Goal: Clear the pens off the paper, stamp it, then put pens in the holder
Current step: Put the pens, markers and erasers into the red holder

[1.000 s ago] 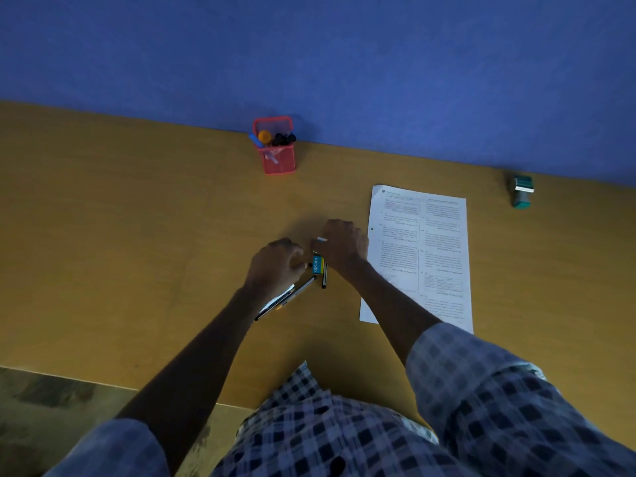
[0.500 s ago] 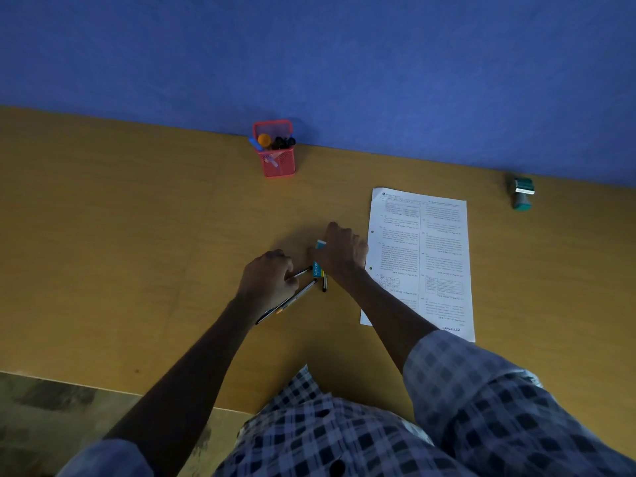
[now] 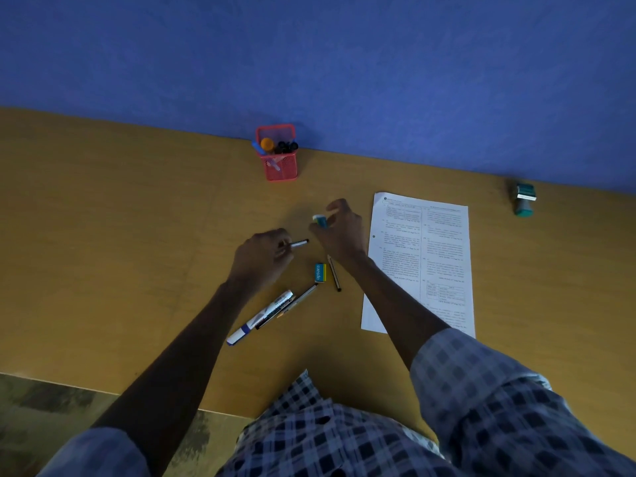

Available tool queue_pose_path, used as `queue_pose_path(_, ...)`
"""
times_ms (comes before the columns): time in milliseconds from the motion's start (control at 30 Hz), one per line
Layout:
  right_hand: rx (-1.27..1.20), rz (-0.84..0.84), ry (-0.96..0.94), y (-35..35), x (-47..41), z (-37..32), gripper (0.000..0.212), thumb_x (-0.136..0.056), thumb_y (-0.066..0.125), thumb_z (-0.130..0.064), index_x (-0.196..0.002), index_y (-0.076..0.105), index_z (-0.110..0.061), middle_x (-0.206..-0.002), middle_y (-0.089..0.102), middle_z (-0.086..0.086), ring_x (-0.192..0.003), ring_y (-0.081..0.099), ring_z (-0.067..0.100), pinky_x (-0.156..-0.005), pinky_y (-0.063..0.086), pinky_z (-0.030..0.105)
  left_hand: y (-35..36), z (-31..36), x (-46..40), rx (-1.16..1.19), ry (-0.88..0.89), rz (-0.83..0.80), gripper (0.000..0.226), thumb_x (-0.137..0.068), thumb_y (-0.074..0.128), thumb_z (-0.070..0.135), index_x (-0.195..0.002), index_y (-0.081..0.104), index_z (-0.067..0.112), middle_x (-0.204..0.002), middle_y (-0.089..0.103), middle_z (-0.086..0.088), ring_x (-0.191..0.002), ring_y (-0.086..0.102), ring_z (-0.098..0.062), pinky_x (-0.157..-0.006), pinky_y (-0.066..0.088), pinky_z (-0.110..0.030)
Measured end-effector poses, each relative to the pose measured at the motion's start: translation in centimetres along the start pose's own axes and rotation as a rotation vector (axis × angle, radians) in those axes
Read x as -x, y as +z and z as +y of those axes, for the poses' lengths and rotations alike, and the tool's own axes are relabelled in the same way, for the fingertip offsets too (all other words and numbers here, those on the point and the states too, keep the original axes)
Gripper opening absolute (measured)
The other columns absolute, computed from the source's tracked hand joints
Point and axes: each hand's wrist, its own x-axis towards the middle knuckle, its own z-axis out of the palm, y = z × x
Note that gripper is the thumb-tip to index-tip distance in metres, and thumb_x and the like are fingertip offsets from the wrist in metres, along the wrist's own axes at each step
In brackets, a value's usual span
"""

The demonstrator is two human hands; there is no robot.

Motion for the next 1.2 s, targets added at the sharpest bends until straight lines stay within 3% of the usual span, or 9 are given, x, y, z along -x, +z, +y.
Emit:
queue_pose_path(133, -0.218, 0.04, -0.042, -1.0, -1.4, -2.1, 0.047, -0.077, 0.079, -0.03, -0.115, 0.057, -0.011, -0.097, 0.072, 0.003, -0.08, 0.066, 0.011, -0.069, 0.055, 0.027, -3.2, 0.3, -2.5, 0.218, 0.067, 0.15, 0.008, -0.085, 0.064, 0.015, -0.089, 0.071, 0.013, -0.067, 0.066, -0.002, -0.056, 0.059, -0.012, -0.058, 0.047, -0.026)
queue_pose_path(233, -0.274, 0.08, -0.075, -1.7, -2.8, -3.9, 0.038, -0.077, 0.08, -0.026, -0.105, 0.064, -0.007, -0.098, 0.073, 0.004, -0.083, 0.069, 0.014, -0.075, 0.057, 0.031, -5.7, 0.6, -4.7, 0.282, 0.086, 0.259, 0.006, -0.082, 0.067, 0.006, -0.082, 0.07, 0.01, -0.069, 0.07, -0.003, -0.056, 0.056, 0.004, -0.058, 0.041, -0.01)
queue_pose_path(367, -0.331, 0.132, -0.134, -2.4, -4.5, -6.0, 0.02, -0.074, 0.078, -0.015, -0.089, 0.069, -0.006, -0.087, 0.074, 0.004, -0.082, 0.07, 0.016, -0.078, 0.057, 0.037, -8.8, 1.4, -7.6, 0.433, 0.028, 0.387, 0.009, -0.081, 0.064, 0.007, -0.084, 0.071, 0.012, -0.061, 0.061, 0.002, -0.054, 0.056, -0.007, -0.061, 0.045, -0.025)
queue_pose_path(467, -0.369, 0.168, -0.148, -2.7, -5.8, -7.2, 0.02, -0.074, 0.078, -0.012, -0.091, 0.071, -0.003, -0.086, 0.074, 0.007, -0.081, 0.07, 0.018, -0.078, 0.057, 0.037, -10.6, 2.0, -9.6, 0.43, 0.045, 0.456, 0.014, -0.082, 0.062, 0.011, -0.089, 0.072, 0.003, -0.066, 0.063, -0.003, -0.057, 0.06, -0.011, -0.064, 0.048, -0.026)
queue_pose_path(567, -0.367, 0.205, -0.171, -2.7, -7.2, -8.2, 0.019, -0.074, 0.079, -0.014, -0.089, 0.072, -0.004, -0.084, 0.075, 0.006, -0.081, 0.071, 0.018, -0.08, 0.057, 0.037, -11.8, 2.5, -11.5, 0.431, 0.077, 0.496, 0.02, -0.081, 0.058, 0.008, -0.093, 0.072, 0.0, -0.071, 0.064, 0.0, -0.059, 0.058, 0.009, -0.063, 0.045, -0.014)
queue_pose_path(733, -0.291, 0.163, -0.237, -1.9, -9.8, -9.5, 0.017, -0.078, 0.077, -0.012, -0.09, 0.072, -0.001, -0.087, 0.075, 0.01, -0.085, 0.071, 0.023, -0.081, 0.056, 0.043, -11.6, 2.3, -14.6, 0.345, 0.124, 0.461, 0.019, -0.085, 0.056, 0.005, -0.094, 0.072, -0.001, -0.082, 0.066, 0.002, -0.064, 0.058, 0.02, -0.064, 0.04, -0.001)
queue_pose_path(867, -0.058, 0.119, -0.27, -0.7, -11.4, -10.0, 0.023, -0.08, 0.071, -0.021, -0.101, 0.072, -0.012, -0.097, 0.074, 0.006, -0.092, 0.069, 0.024, -0.08, 0.056, 0.043, -10.5, 1.8, -16.4, 0.205, 0.098, 0.316, 0.019, -0.085, 0.057, 0.006, -0.092, 0.074, 0.001, -0.089, 0.074, -0.012, -0.082, 0.065, -0.003, -0.067, 0.041, -0.002)
queue_pose_path(1033, 0.13, 0.087, -0.245, 0.2, -12.4, -10.3, 0.037, -0.08, 0.067, -0.034, -0.115, 0.064, -0.023, -0.109, 0.071, 0.003, -0.101, 0.066, 0.027, -0.083, 0.056, 0.041, -9.1, 1.0, -17.6, 0.054, 0.078, 0.147, 0.02, -0.089, 0.061, 0.017, -0.094, 0.074, 0.004, -0.088, 0.072, -0.017, -0.087, 0.07, -0.028, -0.067, 0.05, -0.032)
queue_pose_path(1200, 0.1, 0.106, -0.279, -0.2, -12.1, -9.1, 0.037, -0.088, 0.062, -0.037, -0.119, 0.063, -0.018, -0.118, 0.069, 0.002, -0.106, 0.065, 0.025, -0.087, 0.054, 0.04, -8.9, 0.7, -18.0, -0.088, 0.086, 0.1, 0.043, -0.088, 0.062, 0.023, -0.13, 0.06, 0.013, -0.114, 0.064, -0.017, -0.11, 0.058, -0.035, -0.096, 0.046, -0.043)
